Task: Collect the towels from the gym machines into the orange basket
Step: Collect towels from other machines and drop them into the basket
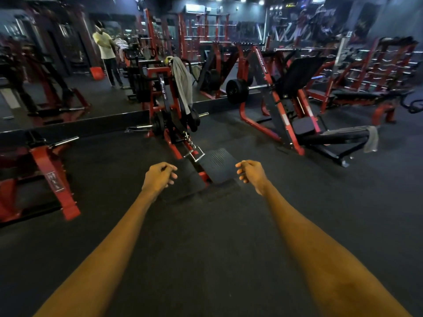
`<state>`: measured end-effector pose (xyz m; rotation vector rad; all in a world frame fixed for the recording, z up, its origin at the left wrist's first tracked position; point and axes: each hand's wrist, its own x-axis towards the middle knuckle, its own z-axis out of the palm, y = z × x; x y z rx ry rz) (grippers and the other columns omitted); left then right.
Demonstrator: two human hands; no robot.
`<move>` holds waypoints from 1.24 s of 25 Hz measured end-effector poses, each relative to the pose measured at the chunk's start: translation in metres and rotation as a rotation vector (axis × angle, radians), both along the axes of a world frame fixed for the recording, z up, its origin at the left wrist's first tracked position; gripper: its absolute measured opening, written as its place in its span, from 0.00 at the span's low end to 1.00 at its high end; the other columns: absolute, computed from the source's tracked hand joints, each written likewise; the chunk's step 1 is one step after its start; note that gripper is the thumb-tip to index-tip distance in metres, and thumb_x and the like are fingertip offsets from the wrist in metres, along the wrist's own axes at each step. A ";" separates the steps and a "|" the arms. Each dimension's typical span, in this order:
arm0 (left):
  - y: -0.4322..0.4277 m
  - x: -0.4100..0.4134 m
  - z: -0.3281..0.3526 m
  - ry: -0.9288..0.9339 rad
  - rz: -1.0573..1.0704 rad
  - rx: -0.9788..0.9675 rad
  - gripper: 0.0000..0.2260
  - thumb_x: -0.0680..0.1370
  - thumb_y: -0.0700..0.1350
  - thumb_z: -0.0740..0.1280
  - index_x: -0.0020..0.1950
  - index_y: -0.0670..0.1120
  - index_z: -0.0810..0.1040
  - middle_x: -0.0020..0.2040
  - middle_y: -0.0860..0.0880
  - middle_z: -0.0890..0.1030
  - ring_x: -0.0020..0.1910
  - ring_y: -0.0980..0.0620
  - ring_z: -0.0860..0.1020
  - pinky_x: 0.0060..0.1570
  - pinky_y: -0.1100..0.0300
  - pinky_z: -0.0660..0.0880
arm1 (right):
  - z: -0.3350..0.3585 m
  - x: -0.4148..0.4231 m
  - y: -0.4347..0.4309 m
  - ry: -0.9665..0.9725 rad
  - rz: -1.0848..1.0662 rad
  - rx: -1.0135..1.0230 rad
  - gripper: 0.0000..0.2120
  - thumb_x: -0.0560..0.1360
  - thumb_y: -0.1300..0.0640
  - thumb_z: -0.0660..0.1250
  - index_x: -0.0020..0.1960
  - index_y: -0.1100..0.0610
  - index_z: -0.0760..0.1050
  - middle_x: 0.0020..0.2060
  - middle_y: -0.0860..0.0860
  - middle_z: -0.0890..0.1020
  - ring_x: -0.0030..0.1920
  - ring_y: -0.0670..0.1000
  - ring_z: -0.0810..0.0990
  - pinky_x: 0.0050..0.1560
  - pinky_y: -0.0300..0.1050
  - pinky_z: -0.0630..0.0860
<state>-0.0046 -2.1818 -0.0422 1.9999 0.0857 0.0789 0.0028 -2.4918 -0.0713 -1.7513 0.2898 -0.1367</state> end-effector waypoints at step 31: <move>-0.100 0.777 -0.022 0.051 -0.062 -0.059 0.09 0.81 0.42 0.61 0.48 0.48 0.82 0.38 0.48 0.83 0.31 0.54 0.77 0.31 0.62 0.71 | -0.019 0.752 -0.068 0.061 -0.036 -0.018 0.14 0.82 0.58 0.57 0.45 0.58 0.79 0.31 0.51 0.79 0.24 0.46 0.74 0.22 0.36 0.67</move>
